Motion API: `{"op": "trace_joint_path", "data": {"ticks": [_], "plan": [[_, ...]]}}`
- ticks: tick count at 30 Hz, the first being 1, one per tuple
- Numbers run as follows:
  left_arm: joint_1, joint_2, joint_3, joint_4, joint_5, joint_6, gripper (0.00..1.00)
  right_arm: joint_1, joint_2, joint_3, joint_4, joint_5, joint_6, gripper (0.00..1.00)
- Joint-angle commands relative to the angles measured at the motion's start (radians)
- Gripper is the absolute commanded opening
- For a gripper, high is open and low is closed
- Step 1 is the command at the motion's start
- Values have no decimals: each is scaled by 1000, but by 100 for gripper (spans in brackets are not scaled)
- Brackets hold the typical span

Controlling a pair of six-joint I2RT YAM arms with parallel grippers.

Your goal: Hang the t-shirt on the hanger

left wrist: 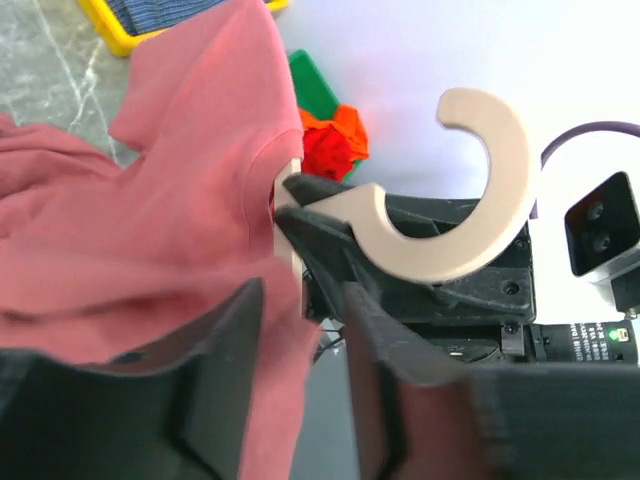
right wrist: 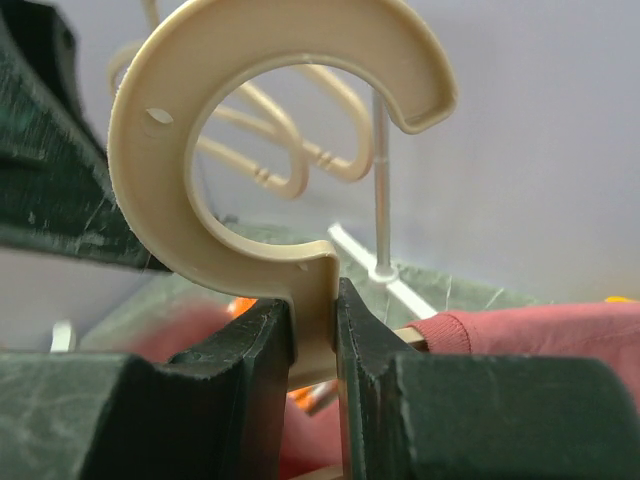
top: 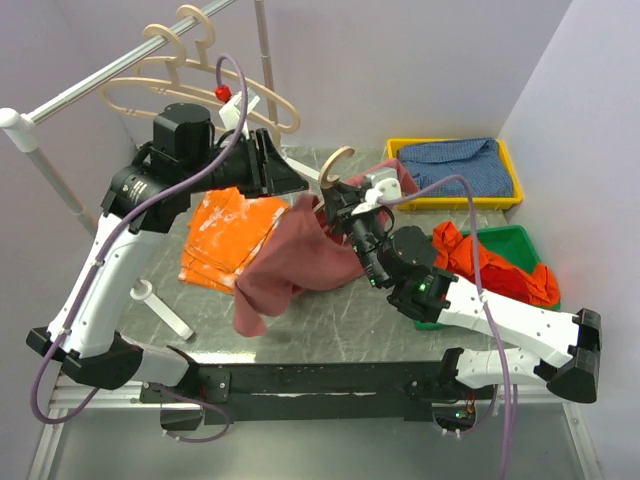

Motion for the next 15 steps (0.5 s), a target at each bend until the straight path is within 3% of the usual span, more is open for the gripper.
{"op": "trace_joint_path", "data": {"ticks": [1, 2, 3, 4, 9, 12, 15], "plan": [[67, -50, 53, 147, 113, 29, 50, 10, -70, 189, -120, -90, 20, 0], [79, -98, 59, 184, 104, 33, 70, 10, -75, 215, -174, -101, 16, 0], [84, -124, 55, 223, 98, 41, 96, 8, -84, 256, -191, -124, 17, 0], [88, -145, 47, 291, 92, 44, 96, 7, -85, 277, -223, -139, 17, 0], [130, -185, 107, 316, -2, 42, 96, 8, -70, 471, -337, -224, 32, 0], [131, -280, -15, 404, -169, -19, 96, 8, -32, 687, -441, -265, 35, 0], [133, -354, -117, 478, -183, -30, 96, 8, -30, 803, -483, -288, 48, 0]]}}
